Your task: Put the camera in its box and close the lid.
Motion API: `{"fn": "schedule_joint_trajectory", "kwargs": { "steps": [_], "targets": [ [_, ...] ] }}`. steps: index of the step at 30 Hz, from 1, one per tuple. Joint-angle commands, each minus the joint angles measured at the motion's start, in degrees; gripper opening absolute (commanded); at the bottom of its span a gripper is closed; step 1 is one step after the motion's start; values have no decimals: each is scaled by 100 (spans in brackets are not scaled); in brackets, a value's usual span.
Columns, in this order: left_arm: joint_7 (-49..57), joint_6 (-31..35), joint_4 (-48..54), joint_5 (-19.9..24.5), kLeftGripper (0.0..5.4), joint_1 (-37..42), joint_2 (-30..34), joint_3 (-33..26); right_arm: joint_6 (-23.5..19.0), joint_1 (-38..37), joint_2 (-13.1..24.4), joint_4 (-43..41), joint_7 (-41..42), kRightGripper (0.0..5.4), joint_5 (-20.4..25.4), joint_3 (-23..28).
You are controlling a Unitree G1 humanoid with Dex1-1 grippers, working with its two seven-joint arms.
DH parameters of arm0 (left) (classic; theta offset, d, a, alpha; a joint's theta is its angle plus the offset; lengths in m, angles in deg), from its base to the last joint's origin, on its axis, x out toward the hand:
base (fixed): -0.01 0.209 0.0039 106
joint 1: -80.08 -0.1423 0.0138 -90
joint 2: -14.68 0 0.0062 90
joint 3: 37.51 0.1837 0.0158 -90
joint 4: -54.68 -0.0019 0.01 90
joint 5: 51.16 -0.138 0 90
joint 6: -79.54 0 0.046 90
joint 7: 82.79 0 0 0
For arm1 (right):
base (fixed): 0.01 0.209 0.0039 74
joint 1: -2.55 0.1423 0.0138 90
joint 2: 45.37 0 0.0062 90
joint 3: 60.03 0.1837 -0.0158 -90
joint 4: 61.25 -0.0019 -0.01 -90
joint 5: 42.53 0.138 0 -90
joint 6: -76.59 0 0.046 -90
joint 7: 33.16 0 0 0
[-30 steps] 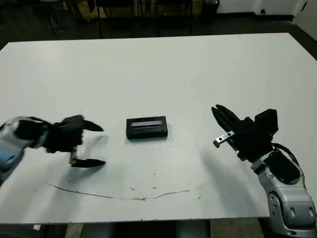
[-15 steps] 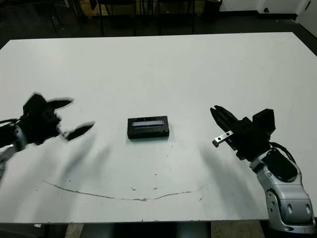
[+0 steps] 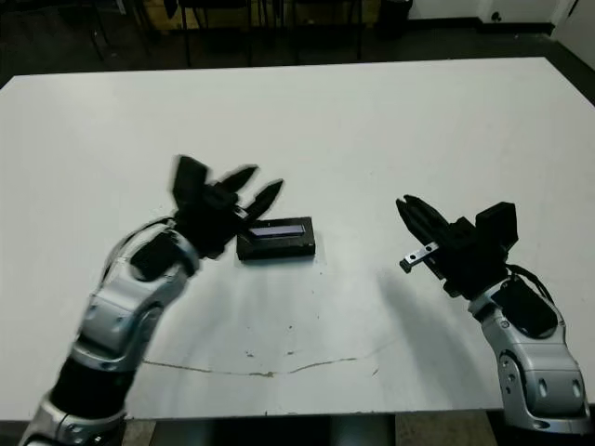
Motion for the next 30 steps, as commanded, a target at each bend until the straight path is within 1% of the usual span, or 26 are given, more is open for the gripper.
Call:
{"fn": "schedule_joint_trajectory", "kwargs": {
  "steps": [1, 4, 5, 11, 15, 20, 25, 30],
  "targets": [
    [176, 77, -588, -220, 71, -79, -161, 170, -41, -78, -9, 40, -25, 0, -3, 30],
    [287, -29, -1115, -328, 11, -162, -361, 255, -57, -98, -25, 33, -13, 0, 40, 27],
    [306, -88, -1229, -344, 1, -198, -413, 256, -46, -102, -27, 35, -3, 0, 45, 25],
    [417, 115, -1528, -422, 1, -291, -613, 202, -21, -107, -44, 9, -50, 0, -6, 1],
    [361, 293, -1744, -453, 1, -301, -571, 174, -85, -109, -32, -20, -72, 0, 2, -4],
    [261, 509, -1848, -448, 1, -270, -492, 125, -32, -110, -27, -19, -83, 0, -46, -27],
    [60, 315, -1532, -384, 1, -403, -368, 91, -48, -120, -42, -37, -73, 0, -10, -24],
    [-292, 391, -341, -216, 1, -759, -63, 92, -61, -156, -34, -61, -56, 0, 32, -5]
  ]
}}
